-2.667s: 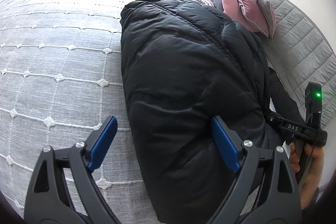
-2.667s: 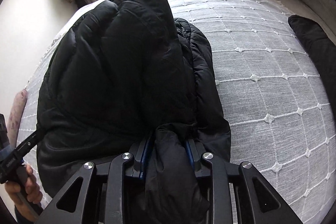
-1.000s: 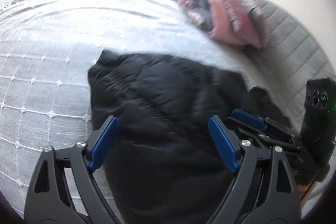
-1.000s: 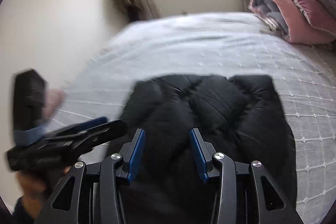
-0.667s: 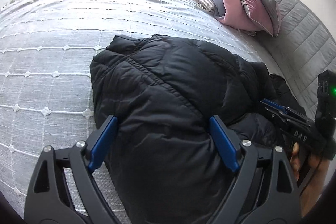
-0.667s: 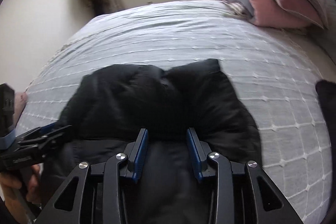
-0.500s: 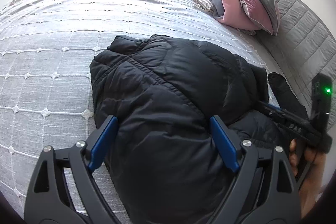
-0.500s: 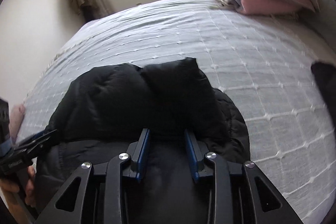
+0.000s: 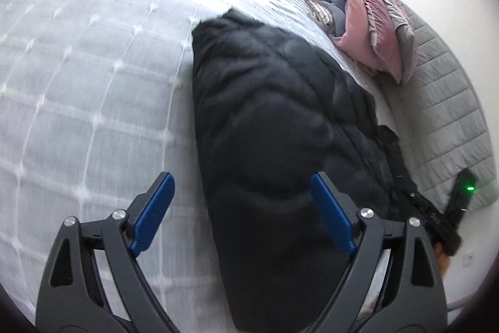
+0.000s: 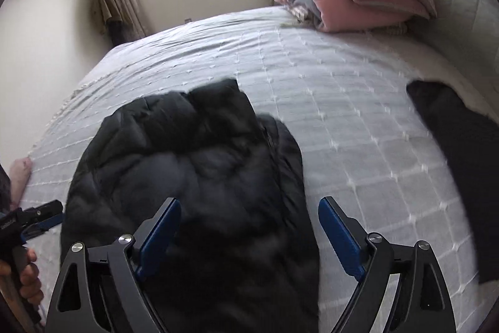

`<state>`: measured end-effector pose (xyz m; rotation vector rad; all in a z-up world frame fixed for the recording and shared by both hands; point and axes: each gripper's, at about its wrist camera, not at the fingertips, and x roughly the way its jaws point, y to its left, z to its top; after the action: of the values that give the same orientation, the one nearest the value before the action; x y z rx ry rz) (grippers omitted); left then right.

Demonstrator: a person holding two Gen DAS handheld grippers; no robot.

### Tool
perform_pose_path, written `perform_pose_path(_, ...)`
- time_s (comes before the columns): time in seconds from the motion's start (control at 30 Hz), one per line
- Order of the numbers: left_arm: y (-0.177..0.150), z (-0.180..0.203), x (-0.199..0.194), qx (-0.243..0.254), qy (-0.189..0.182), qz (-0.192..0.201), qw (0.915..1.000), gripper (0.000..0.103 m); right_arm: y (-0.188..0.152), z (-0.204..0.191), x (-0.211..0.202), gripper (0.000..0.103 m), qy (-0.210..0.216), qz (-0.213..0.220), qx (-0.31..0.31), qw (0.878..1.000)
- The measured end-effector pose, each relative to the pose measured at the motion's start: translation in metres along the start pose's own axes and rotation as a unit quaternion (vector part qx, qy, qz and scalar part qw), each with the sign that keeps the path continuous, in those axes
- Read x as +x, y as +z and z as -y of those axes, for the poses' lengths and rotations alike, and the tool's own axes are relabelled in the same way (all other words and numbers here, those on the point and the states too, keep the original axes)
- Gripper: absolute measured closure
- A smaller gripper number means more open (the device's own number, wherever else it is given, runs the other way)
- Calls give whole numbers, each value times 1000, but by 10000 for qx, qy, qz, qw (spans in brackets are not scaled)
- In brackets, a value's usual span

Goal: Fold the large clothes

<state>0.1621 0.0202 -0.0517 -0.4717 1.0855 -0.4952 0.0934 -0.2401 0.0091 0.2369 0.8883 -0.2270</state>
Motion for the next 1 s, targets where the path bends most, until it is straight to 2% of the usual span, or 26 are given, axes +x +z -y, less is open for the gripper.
perform_pose_path(0.07, -16, -2, -5, -109, -153, -17, 9998, 14, -11, 25, 1, 12, 269, -144, 516, 9982)
perform_pose_path(0.13, -34, 1, -4, -147, -233, -115, 9996, 14, -24, 48, 3, 12, 578, -255, 1206, 9907)
perform_pose_path(0.2, -47, 6, 0, -159, -285, -234, 9992, 14, -38, 71, 11, 12, 1041, -470, 2027, 9725)
perform_pose_path(0.27, -55, 12, 3, -144, -432, -270, 9986, 14, -52, 83, 18, 12, 1260, -699, 2573, 9555)
perform_pose_path(0.43, -68, 14, 20, -295, -609, -440, 9967, 13, -69, 89, 31, 12, 1443, -1001, 2770, 9447)
perform_pose_path(0.57, -66, 11, 23, -532, -833, -489, 9939, 13, -76, 95, 55, 12, 1810, -1297, 3161, 9222)
perform_pose_path(0.83, -70, 21, 24, -365, -804, -328, 9956, 13, -68, 75, 68, 12, 1844, -1286, 2662, 9373)
perform_pose_path(0.9, -70, 26, 25, -312, -726, -255, 9965, 13, -68, 72, 70, 24, 2001, -1297, 2666, 9338)
perform_pose_path(0.93, -71, 28, 25, -301, -675, -222, 9970, 13, -68, 68, 70, 26, 2053, -1291, 2636, 9337)
perform_pose_path(1.0, -72, 30, 25, -302, -625, -184, 9974, 13, -65, 63, 69, 35, 2053, -1224, 2519, 9378)
